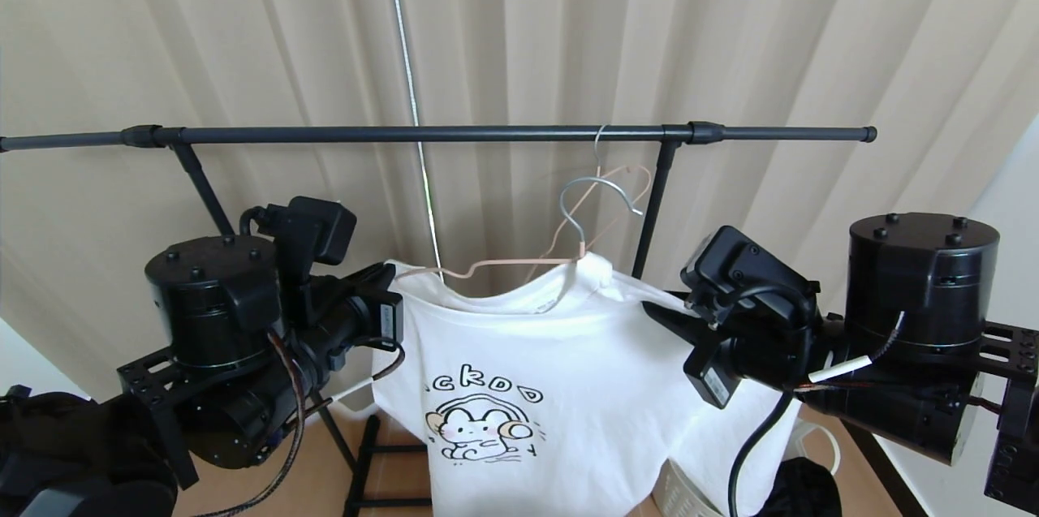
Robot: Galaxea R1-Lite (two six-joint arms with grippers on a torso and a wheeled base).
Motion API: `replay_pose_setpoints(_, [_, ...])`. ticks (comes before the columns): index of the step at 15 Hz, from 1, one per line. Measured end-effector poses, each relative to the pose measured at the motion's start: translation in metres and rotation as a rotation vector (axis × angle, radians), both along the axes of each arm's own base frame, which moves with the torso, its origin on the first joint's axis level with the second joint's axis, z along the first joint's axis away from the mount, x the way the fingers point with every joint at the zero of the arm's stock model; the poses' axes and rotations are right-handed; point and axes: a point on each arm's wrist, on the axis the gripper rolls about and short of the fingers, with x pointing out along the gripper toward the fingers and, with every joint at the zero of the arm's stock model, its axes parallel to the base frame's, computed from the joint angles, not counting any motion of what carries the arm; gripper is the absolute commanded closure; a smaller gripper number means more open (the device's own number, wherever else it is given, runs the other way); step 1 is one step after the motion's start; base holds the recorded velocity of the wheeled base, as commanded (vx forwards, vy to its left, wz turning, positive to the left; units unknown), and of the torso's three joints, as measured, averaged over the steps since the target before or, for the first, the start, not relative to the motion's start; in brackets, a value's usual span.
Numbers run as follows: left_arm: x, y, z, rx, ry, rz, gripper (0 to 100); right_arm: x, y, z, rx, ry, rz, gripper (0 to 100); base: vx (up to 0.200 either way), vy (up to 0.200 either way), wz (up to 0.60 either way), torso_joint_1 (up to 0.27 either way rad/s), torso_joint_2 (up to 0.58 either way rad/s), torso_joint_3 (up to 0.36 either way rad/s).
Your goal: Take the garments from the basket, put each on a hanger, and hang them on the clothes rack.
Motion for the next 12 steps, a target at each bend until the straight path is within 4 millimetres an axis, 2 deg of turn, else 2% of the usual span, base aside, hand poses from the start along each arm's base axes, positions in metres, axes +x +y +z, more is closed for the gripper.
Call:
replay_pose_setpoints(6, [-0.016,-0.017,0.006,0.039,-0.03,-0.067,100,0.008,0.006,-0.003,0.0,0.005,-0.005,100,0.0,0.0,0.0,0.0,0.0,0.0])
replay_pose_setpoints(12, [-0.021,-0.028,0.017,0.066,-0.081,-0.116,100,0.017,0.018,-0.01,0.023,-0.007,-0.01,100,0.0,0.0,0.0,0.0,0.0,0.0])
